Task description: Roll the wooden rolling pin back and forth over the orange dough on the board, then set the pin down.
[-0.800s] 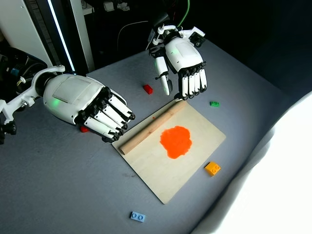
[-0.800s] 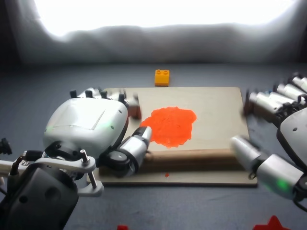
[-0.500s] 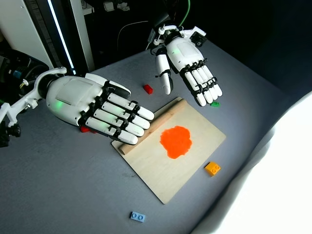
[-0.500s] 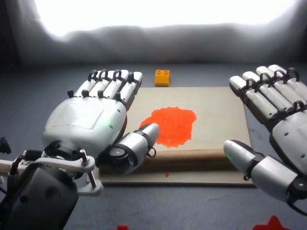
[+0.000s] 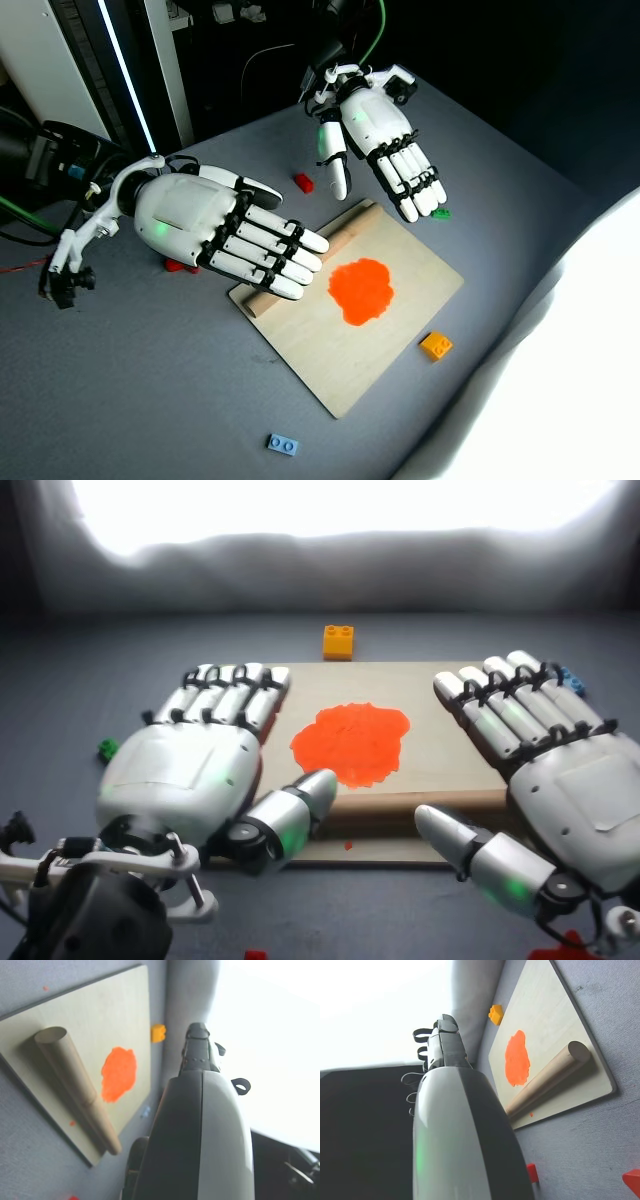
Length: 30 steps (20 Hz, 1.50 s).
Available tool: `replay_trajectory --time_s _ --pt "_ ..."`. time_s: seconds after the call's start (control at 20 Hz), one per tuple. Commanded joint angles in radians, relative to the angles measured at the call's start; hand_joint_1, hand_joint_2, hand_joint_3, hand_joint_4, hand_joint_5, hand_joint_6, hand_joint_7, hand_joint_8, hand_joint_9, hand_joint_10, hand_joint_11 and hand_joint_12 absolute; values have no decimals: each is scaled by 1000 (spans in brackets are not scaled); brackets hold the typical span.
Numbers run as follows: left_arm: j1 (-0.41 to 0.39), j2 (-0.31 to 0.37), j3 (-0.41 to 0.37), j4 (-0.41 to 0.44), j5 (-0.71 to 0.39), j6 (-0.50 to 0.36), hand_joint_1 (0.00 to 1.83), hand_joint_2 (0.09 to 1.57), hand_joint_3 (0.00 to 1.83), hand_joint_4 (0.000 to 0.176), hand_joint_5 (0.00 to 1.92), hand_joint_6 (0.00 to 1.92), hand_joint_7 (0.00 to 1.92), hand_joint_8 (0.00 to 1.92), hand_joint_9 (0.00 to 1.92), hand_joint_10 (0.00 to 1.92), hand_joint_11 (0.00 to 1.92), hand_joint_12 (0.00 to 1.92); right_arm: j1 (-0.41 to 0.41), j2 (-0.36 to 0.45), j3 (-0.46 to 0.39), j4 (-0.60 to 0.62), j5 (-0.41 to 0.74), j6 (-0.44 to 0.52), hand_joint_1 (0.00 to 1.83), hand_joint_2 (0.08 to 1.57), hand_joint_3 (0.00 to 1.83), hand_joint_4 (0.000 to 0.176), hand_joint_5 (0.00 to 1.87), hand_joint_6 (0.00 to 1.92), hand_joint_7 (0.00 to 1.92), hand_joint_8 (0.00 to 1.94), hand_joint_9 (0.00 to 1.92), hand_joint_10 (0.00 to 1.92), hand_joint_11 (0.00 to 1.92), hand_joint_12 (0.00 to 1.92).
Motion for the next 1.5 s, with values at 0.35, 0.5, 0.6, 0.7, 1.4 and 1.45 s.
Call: replay_trajectory --time_s 0.35,0.5,0.6,0.7,1.4,1.45 --pt "77 -71 54 143 -173 -48 0 1471 5 0 0 0 0 0 0 0 0 0 2 -110 123 -68 61 11 0 1488 47 0 34 11 45 7 6 2 0 0" --pt "104 -103 79 170 -187 -65 0 1473 6 0 0 0 0 0 0 0 0 0 -2 -135 158 -66 41 12 0 1503 48 0 47 15 47 6 3 1 0 0" --pt "117 -118 90 173 -190 -65 0 1470 4 0 0 0 0 0 0 0 0 0 -4 -152 177 -65 36 12 0 1504 44 0 54 17 48 6 0 0 0 0" --pt "131 -132 101 174 -198 -70 0 1472 5 0 0 0 0 0 0 0 0 0 -3 -172 193 -50 33 12 0 1522 48 0 55 17 49 6 7 3 0 0" --pt "152 -209 172 197 -201 -83 0 1507 17 0 0 0 0 0 0 0 0 0 23 -211 229 -6 -22 9 0 1540 33 0 51 18 39 6 3 1 0 0" --pt "152 -216 177 197 -201 -83 0 1507 17 0 2 1 0 0 0 0 0 0 25 -213 234 -5 -26 9 0 1538 30 0 50 17 37 5 0 0 0 0"
